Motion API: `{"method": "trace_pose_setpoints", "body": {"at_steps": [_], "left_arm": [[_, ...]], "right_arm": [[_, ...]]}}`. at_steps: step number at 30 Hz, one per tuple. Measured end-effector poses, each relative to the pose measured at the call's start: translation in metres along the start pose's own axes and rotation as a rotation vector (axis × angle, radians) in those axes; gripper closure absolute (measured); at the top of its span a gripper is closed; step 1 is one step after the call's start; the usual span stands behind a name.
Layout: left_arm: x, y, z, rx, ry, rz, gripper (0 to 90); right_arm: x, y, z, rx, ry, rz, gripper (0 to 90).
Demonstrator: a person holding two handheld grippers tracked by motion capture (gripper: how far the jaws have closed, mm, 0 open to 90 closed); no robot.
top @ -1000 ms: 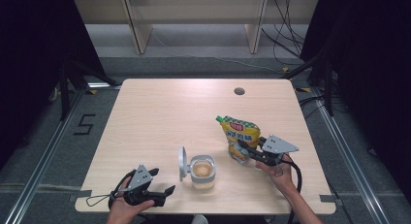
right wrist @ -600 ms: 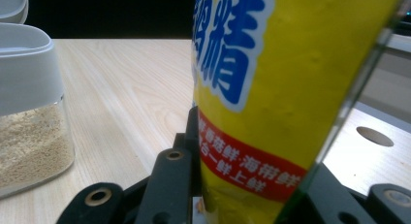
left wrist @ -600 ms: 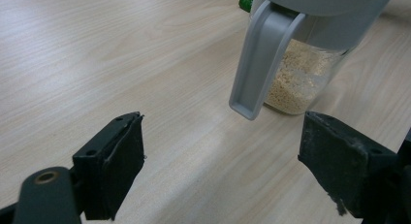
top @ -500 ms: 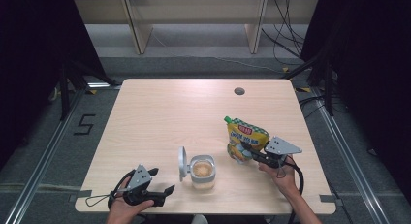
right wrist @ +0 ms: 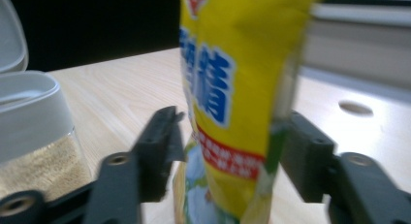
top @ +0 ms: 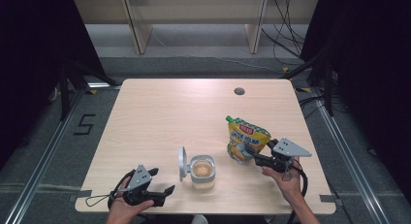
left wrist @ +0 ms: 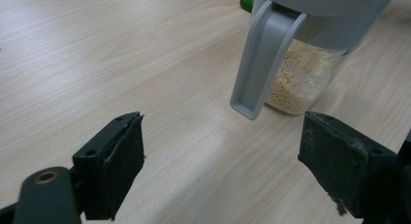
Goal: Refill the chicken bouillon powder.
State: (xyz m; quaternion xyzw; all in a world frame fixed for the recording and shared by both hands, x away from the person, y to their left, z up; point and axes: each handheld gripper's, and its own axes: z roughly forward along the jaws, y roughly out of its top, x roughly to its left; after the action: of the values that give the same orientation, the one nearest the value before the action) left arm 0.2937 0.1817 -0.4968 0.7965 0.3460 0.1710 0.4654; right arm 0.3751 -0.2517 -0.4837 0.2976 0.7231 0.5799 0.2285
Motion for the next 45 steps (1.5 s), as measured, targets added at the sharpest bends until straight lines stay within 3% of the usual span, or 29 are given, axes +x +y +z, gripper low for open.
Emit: {"method": "trace_pose_setpoints", "body": {"at_steps": [1, 3, 5, 6, 7, 11, 13, 15, 17, 18, 19, 21, 22, 23, 24, 25, 26, 27, 28, 30, 33, 34, 36, 37, 38, 40, 45], "left_arm": [[0.000, 0.000, 0.000, -0.006, 0.000, -0.006, 15.8], [0.001, 0.000, 0.000, 0.005, 0.003, 0.007, 15.8], [0.001, 0.000, 0.000, 0.002, 0.004, 0.001, 15.8], [0.000, 0.000, -0.001, 0.012, 0.015, -0.009, 15.7], [0.000, 0.000, -0.001, 0.011, 0.014, -0.007, 15.8], [0.001, 0.000, 0.000, 0.001, 0.004, -0.006, 15.8], [0.002, 0.000, -0.001, 0.008, 0.007, 0.012, 15.8], [0.001, 0.000, 0.000, 0.000, 0.004, -0.007, 15.8], [0.001, 0.000, -0.001, 0.004, 0.009, -0.023, 15.7], [0.002, 0.000, -0.002, 0.007, 0.018, -0.008, 15.7], [0.001, 0.000, -0.001, 0.000, 0.009, -0.025, 15.7], [0.003, 0.000, -0.002, -0.004, 0.009, -0.009, 15.7], [0.004, 0.000, -0.002, 0.002, 0.010, -0.004, 15.7], [0.003, 0.000, -0.001, -0.008, 0.009, -0.016, 15.7], [0.005, 0.001, -0.002, 0.001, 0.014, 0.009, 15.7], [0.004, 0.000, -0.002, -0.001, 0.014, -0.027, 15.7], [0.005, 0.000, -0.001, -0.007, 0.012, -0.016, 15.7], [0.007, 0.001, -0.001, -0.003, 0.013, -0.002, 15.7], [0.006, 0.000, -0.001, -0.012, 0.016, -0.038, 15.7], [0.008, 0.001, -0.002, -0.004, 0.020, -0.036, 15.7], [0.010, 0.001, -0.003, -0.005, 0.019, -0.039, 15.7], [0.010, 0.001, -0.003, -0.005, 0.019, -0.040, 15.7], [0.009, 0.001, -0.003, -0.012, 0.015, -0.050, 15.7], [0.011, 0.001, -0.003, -0.012, 0.014, -0.018, 15.7], [0.008, 0.001, -0.003, -0.012, 0.009, -0.046, 15.7], [0.007, 0.001, -0.004, -0.006, 0.009, -0.047, 15.7], [0.004, 0.002, -0.005, -0.019, -0.004, -0.046, 15.7]], "right_arm": [[0.001, -0.001, -0.002, -0.010, -0.021, 0.021, 38.9], [0.005, -0.001, -0.008, 0.013, -0.017, 0.066, 37.9], [0.005, -0.002, -0.011, 0.013, -0.023, 0.069, 35.8], [0.008, -0.002, -0.014, 0.009, -0.060, 0.102, 34.6], [0.005, -0.002, -0.015, -0.003, -0.057, 0.069, 34.5], [0.010, -0.003, -0.026, 0.024, -0.126, 0.101, 32.3], [0.010, -0.004, -0.031, 0.032, -0.148, 0.087, 31.1], [0.017, -0.004, -0.036, 0.056, -0.147, 0.154, 29.4], [0.022, -0.004, -0.041, 0.085, -0.186, 0.149, 27.6], [0.019, -0.004, -0.040, 0.070, -0.192, 0.095, 26.5], [0.019, -0.003, -0.044, 0.098, -0.187, 0.096, 26.2], [0.023, -0.005, -0.044, 0.071, -0.194, 0.129, 24.3], [0.023, -0.005, -0.046, 0.091, -0.194, 0.108, 22.7], [0.027, -0.005, -0.047, 0.105, -0.199, 0.145, 22.6], [0.025, -0.006, -0.046, 0.099, -0.183, 0.115, 22.7], [0.025, -0.006, -0.049, 0.112, -0.191, 0.097, 22.8], [0.026, -0.007, -0.049, 0.108, -0.201, 0.089, 22.7], [0.029, -0.006, -0.052, 0.129, -0.206, 0.102, 22.1], [0.030, -0.007, -0.053, 0.127, -0.209, 0.094, 22.0], [0.032, -0.008, -0.056, 0.133, -0.213, 0.102, 21.6], [0.035, -0.010, -0.060, 0.133, -0.205, 0.119, 21.3], [0.040, -0.010, -0.062, 0.140, -0.205, 0.167, 20.7], [0.038, -0.011, -0.063, 0.147, -0.200, 0.127, 20.6], [0.039, -0.011, -0.064, 0.148, -0.200, 0.127, 20.6], [0.041, -0.011, -0.065, 0.161, -0.200, 0.144, 20.7], [0.044, -0.013, -0.065, 0.152, -0.194, 0.167, 21.2], [0.045, -0.014, -0.067, 0.181, -0.176, 0.126, 19.4]]}}
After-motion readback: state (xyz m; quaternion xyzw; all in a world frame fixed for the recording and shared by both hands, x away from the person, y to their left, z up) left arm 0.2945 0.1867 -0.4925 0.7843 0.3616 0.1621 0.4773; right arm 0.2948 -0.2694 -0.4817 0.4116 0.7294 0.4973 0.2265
